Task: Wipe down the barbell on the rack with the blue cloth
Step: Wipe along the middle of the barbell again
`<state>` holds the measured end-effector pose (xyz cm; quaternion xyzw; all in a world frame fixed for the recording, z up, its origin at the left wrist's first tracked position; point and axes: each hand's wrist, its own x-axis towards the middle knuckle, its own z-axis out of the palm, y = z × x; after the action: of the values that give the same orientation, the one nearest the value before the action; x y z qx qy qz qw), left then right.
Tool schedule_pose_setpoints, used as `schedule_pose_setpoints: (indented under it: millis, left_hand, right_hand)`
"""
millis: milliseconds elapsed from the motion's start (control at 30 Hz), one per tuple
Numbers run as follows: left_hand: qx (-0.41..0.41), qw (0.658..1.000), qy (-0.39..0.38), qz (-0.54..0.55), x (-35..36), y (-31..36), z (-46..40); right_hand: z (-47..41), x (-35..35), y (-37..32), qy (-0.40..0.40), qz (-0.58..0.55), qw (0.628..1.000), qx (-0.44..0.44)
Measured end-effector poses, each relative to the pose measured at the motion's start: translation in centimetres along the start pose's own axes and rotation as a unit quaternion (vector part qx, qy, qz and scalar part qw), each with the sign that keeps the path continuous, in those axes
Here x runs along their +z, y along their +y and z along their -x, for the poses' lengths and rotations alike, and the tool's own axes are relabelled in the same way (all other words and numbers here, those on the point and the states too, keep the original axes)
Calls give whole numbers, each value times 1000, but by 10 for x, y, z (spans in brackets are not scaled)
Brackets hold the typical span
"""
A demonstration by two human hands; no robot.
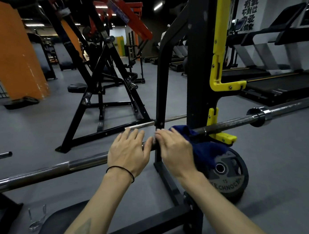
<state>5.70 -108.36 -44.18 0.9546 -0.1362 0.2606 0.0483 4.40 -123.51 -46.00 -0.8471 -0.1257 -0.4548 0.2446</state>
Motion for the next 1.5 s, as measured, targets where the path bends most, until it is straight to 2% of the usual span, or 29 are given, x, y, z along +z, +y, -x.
schedule_pose_setpoints:
  millis: [100,167,300,400,467,533,600,667,733,800,900,1000,1067,1133,1167,1200,1267,1300,1400,1433,1500]
  left_hand:
    - [19,1000,-24,-1,4,-5,-2]
    - [17,999,-39,5,4,-7,-3]
    - [15,999,-43,7,-8,-8,1]
    - [31,999,-37,0,-7,-11,3]
    - [61,998,4,10,-4,-12,4]
    - [129,990,56,2,2,-15,9]
    - [169,982,75,-38,5,-16,12]
    - [149,983,80,-70,7,-14,9]
    - [112,986,83,-91,11,-12,3]
    - [86,988,66,-114,9,-10,0]
    - [67,986,-2,-153,-6,-3,-7]
    - [22,984,-172,-45,-16,-2,-28]
    - [-37,943,-319,90,-21,-7,-43]
    - [-68,897,-398,181,-24,-12,-52]
    - [-57,902,-387,181,-25,-13,-53]
    - [-29,927,-346,141,-25,-12,-50]
    - [56,977,-207,-8,-19,-9,-35]
    - [94,985,-137,-54,-15,-9,-26]
    - [151,983,-19,-99,-8,-24,-1]
    - [163,981,11,-105,-7,-36,5]
    - [167,979,63,-101,-10,-57,17]
  right_hand:
    - [-14,15,-39,-38,-44,996,70]
    - [-22,21,-40,-75,-54,991,99]
    - [-13,4,0,-121,-5,992,-20]
    - [-5,-18,50,-97,70,992,-44]
    - [-1,-34,85,-64,141,988,-3]
    - [4,-41,102,-38,184,981,55]
    - [7,-30,93,-8,166,979,118]
    - [8,-9,63,25,90,983,159]
    - [14,6,33,16,27,993,112]
    - [27,5,24,-43,15,998,31]
    - [24,-21,63,-122,60,989,-62]
    - [15,-44,105,-116,107,987,7]
    - [15,-46,111,-79,109,989,67]
    - [17,-31,93,-30,80,987,134]
    - [16,-19,77,-6,57,984,169]
    - [15,-7,57,9,32,982,187]
    - [24,11,20,-9,-6,990,142]
    - [30,14,7,-39,-16,995,86]
    - [27,-1,25,-123,29,988,-89]
    - [22,-8,41,-131,51,984,-109]
    - [19,-22,71,-102,75,990,-60]
